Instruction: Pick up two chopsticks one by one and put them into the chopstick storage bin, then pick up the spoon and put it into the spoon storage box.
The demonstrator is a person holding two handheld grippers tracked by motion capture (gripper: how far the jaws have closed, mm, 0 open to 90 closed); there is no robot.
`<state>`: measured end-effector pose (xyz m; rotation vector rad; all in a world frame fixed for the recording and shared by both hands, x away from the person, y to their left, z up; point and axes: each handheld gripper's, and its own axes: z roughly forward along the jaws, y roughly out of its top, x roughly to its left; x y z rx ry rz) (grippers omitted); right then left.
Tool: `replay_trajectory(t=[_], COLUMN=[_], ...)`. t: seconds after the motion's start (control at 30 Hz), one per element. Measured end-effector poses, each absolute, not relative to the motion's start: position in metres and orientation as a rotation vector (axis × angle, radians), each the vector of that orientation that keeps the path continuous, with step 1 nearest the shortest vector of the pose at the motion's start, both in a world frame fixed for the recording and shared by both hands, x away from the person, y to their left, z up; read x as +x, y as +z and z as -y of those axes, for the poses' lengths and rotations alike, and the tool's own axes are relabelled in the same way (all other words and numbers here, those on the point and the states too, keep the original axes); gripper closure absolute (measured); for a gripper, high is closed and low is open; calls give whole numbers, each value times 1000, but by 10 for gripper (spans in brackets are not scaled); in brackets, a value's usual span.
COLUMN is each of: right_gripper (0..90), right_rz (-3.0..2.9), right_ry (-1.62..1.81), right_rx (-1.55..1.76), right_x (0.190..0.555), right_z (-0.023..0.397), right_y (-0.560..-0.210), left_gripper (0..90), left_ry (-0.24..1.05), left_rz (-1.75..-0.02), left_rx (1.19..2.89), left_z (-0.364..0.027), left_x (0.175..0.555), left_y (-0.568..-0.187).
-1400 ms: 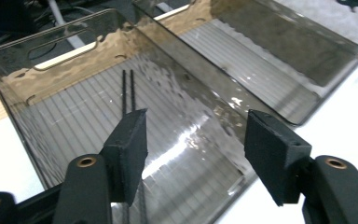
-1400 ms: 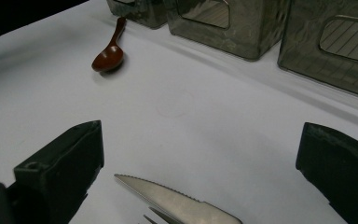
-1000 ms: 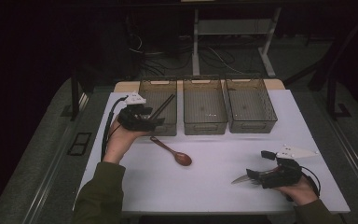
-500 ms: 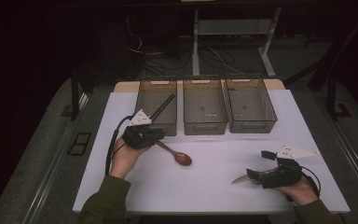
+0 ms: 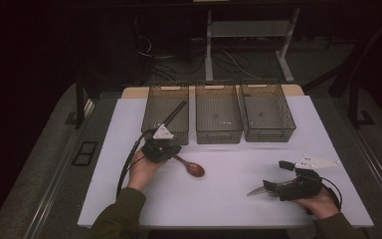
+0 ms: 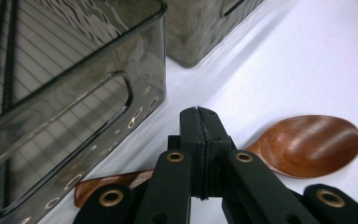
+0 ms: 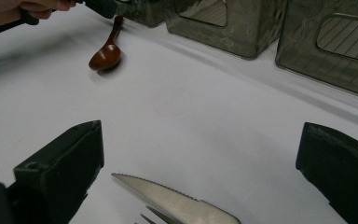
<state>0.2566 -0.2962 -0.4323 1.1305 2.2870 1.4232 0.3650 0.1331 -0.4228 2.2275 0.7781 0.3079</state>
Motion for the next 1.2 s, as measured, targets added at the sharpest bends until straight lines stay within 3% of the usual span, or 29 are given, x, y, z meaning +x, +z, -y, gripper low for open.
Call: replay_trajectory(t=[0.77, 1.2], right_gripper=[11, 11], right_rz=[-2286, -2286], right_ry=[1427, 1426], right_rx=[1126, 1128], right_x=[257, 257], right_z=[297, 297], right_y=[-432, -432], left_gripper=[894, 894], left_ry=[261, 214], left_rz=[-779, -794], left_rx=[2331, 2362], left_z=[-126, -145], left_x=[374, 353], left_y=[-442, -438])
